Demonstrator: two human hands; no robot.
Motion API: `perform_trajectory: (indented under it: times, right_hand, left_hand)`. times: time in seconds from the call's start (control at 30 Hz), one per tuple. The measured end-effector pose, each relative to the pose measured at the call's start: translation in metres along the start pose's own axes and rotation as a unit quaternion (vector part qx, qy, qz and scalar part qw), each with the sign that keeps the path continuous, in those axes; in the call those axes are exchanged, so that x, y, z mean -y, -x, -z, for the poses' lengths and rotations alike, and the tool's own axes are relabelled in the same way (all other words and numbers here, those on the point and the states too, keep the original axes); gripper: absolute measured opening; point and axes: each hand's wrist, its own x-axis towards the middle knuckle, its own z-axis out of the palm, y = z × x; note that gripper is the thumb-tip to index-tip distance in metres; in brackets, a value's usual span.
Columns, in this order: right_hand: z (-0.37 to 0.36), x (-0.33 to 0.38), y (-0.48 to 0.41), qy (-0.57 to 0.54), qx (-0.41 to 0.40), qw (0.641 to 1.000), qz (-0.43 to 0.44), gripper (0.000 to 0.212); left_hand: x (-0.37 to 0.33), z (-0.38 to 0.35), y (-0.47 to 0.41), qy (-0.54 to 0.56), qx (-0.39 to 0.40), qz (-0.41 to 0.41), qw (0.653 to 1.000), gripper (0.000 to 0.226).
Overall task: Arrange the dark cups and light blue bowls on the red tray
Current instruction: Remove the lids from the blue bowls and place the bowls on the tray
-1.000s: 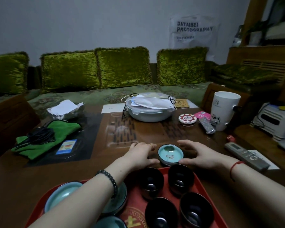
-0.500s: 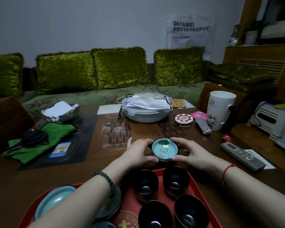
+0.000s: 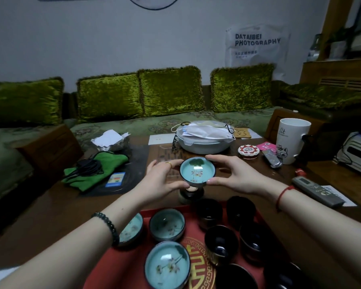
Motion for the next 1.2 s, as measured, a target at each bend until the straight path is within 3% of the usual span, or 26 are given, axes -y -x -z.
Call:
perform_trajectory:
  times: [0.13, 0.3, 0.57, 0.8, 1.2]
  right_hand:
    - [-0.016, 0.031, 0.002, 0.006, 0.015, 1.0, 0.023, 0.074]
    - [-0.043, 0.068, 0.011, -0.021, 0.048, 0.998, 0.044, 0.074]
    - [-0.085, 0.108, 0.028, -0.043, 0.084, 0.993, 0.076, 0.073]
    - [-0.112, 0.121, 0.041, -0.048, 0.112, 0.989, 0.085, 0.069]
    - [-0.14, 0.118, 0.06, -0.027, 0.175, 0.983, 0.05, 0.08]
  left_hand:
    - [0.007, 0.026, 0.034, 0.01, -0.012, -0.018, 1.0, 0.064]
    - [0.014, 0.052, 0.082, 0.057, 0.004, 0.016, 0.998, 0.065]
    - [0.032, 0.073, 0.142, 0.026, -0.009, 0.039, 0.999, 0.065]
    - [0.043, 0.072, 0.179, 0.013, 0.004, 0.072, 0.997, 0.064]
    - [0.057, 0.054, 0.212, -0.053, 0.061, 0.138, 0.987, 0.073]
